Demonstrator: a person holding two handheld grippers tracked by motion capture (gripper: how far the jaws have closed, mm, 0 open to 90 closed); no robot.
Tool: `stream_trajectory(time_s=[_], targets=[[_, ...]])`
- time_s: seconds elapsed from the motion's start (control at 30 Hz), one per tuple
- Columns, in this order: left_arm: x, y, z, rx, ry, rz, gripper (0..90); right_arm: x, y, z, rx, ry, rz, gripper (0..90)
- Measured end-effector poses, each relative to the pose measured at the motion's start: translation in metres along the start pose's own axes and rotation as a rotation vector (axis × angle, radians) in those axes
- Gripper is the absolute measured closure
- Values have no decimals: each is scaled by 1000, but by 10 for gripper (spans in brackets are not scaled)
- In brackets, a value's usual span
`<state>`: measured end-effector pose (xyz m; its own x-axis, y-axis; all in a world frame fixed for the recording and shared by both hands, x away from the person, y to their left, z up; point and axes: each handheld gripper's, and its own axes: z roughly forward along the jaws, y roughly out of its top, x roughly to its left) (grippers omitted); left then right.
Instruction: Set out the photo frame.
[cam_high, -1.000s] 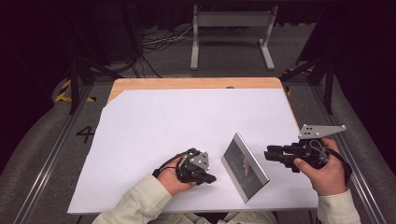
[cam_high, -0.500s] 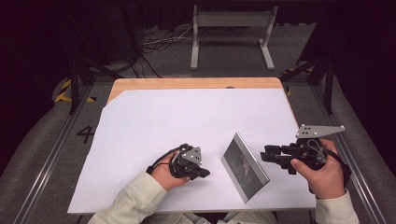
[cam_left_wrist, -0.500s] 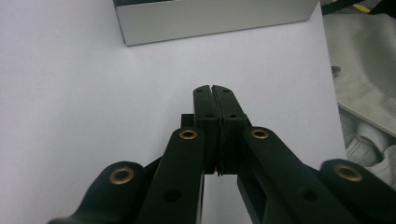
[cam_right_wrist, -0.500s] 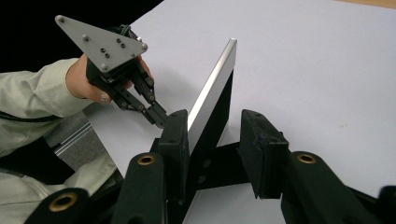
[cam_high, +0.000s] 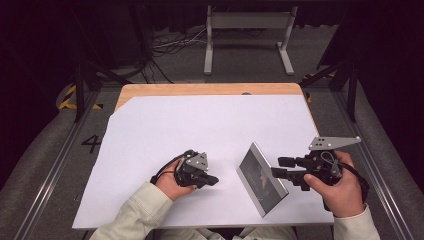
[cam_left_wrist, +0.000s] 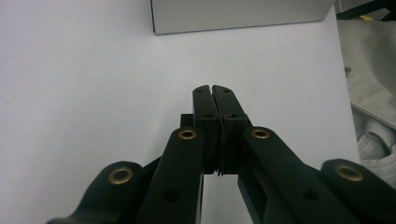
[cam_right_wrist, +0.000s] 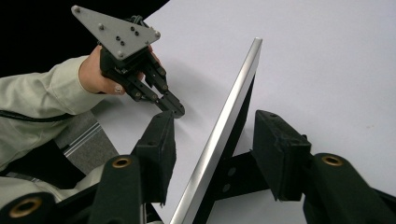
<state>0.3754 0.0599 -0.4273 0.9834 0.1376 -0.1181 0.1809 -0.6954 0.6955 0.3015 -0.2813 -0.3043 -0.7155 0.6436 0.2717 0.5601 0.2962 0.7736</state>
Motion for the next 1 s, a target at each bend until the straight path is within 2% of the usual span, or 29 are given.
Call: stream_trajectory(time_s=[0.33, 1.0], targets=[[1, -1, 0, -2, 3, -6, 885, 2, -2, 12, 48, -4, -6, 471], [0, -1, 1, 4, -7, -7, 873, 1, -8, 30, 114, -8, -8, 519]])
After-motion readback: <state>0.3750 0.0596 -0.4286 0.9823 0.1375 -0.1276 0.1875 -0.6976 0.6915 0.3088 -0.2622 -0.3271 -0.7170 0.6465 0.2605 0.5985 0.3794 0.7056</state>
